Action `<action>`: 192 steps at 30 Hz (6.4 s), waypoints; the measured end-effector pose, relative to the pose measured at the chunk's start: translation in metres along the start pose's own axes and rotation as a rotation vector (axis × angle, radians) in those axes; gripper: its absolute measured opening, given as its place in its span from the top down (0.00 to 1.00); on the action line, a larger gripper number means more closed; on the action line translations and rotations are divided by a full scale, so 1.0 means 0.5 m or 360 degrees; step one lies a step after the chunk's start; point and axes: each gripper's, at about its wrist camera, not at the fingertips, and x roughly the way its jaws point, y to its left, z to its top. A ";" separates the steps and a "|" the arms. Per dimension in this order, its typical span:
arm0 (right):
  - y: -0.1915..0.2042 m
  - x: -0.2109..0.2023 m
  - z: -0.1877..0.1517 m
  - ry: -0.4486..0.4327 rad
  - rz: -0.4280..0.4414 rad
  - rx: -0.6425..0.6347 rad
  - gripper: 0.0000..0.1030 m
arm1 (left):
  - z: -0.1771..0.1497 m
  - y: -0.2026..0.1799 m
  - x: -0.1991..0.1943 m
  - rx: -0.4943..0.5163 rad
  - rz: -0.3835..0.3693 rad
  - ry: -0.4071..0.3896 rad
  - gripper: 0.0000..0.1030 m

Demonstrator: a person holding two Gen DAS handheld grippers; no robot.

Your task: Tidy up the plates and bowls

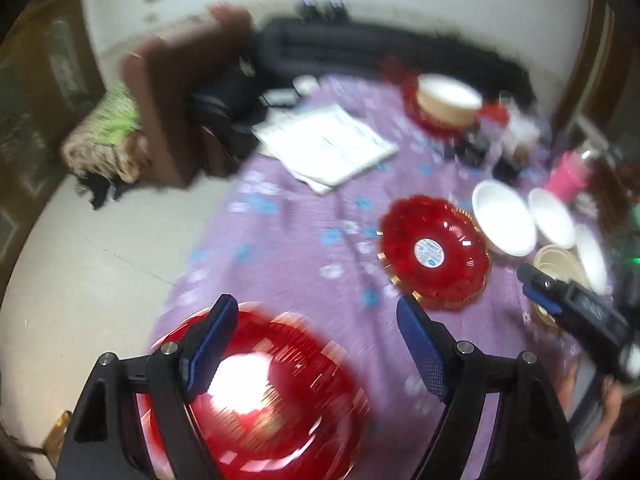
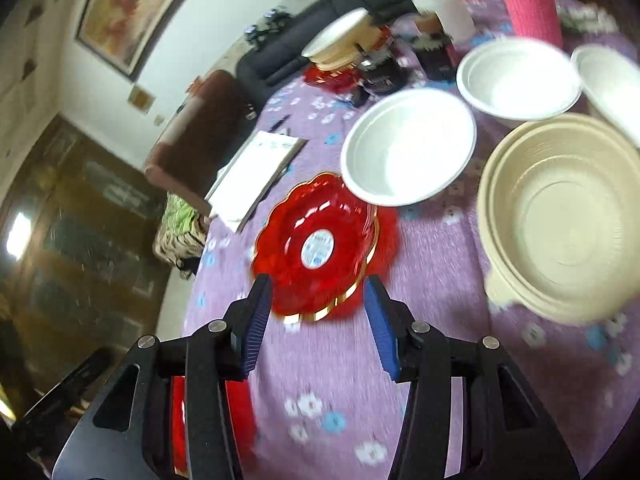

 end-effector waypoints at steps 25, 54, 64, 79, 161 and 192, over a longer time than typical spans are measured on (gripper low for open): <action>-0.087 0.135 0.027 0.0037 -0.0070 0.0185 0.53 | 0.054 -0.117 0.297 0.0015 -0.0038 0.0389 0.49; 0.069 0.023 -0.091 0.0002 0.0228 -0.0122 0.92 | -0.065 0.003 0.002 -0.0011 0.0147 0.0072 0.73; 0.222 0.029 -0.268 0.0115 0.0235 -0.0540 0.91 | -0.234 0.165 -0.048 -0.0231 0.0238 0.0088 0.72; 0.290 0.015 -0.348 -0.0072 0.0141 -0.1039 0.71 | -0.285 0.170 -0.050 -0.0221 0.0592 -0.0174 0.64; -0.375 -0.289 0.028 -0.0313 -0.0122 0.0238 0.56 | -0.037 -0.452 0.178 0.0155 -0.0257 -0.0139 0.24; -0.378 -0.273 0.033 -0.0308 -0.0260 0.0211 0.56 | -0.082 -0.523 0.177 0.0474 -0.0483 -0.0078 0.22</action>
